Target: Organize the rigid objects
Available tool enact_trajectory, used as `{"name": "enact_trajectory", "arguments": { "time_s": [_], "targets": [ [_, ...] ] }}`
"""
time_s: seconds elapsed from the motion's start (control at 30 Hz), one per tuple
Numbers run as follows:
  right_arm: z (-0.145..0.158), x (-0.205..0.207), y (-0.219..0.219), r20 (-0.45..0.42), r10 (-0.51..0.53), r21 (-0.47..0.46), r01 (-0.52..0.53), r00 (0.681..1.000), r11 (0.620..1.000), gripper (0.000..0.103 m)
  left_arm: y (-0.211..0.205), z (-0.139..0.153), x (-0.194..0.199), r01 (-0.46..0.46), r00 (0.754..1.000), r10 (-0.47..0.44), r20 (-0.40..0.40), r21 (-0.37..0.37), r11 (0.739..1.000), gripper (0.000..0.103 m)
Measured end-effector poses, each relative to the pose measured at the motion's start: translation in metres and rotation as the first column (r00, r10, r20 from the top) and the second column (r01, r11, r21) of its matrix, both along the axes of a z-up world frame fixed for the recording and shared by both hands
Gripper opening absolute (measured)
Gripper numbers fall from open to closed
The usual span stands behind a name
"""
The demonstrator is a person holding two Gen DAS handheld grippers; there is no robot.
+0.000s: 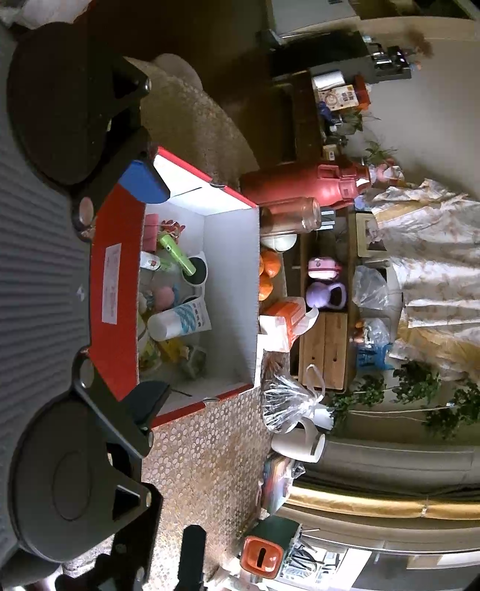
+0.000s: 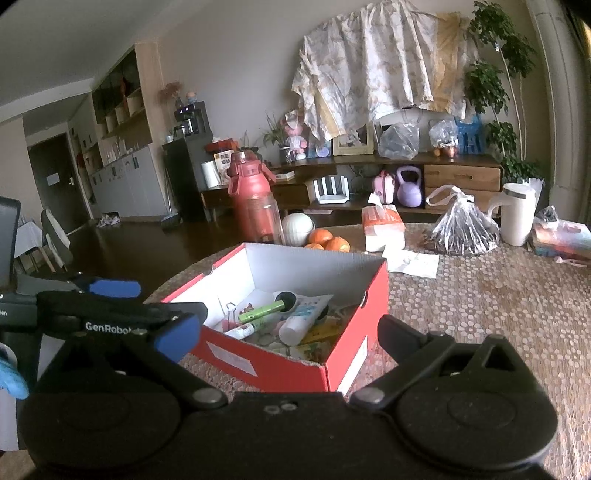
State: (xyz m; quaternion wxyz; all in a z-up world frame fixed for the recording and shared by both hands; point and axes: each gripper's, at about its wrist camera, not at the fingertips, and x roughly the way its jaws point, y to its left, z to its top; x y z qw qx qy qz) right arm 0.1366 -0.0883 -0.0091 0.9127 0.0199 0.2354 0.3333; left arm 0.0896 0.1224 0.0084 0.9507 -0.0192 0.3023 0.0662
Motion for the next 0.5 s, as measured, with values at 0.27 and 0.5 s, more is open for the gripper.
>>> {"name": "enact_trajectory", "arguments": {
  "time_s": [0.27, 0.5],
  "targets": [
    [-0.006, -0.003, -0.005, -0.023, -0.013, 0.0, 0.013, 1.0, 1.0, 0.103, -0.006, -0.003, -0.004, 0.021, 1.0, -0.021, -0.005, -0.011, 1.0, 0.103],
    [-0.01, -0.005, -0.007, -0.039, -0.022, 0.002, 0.022, 0.999, 1.0, 0.103, -0.011, -0.005, -0.004, 0.024, 1.0, -0.024, -0.009, -0.003, 1.0, 0.103]
  ]
}}
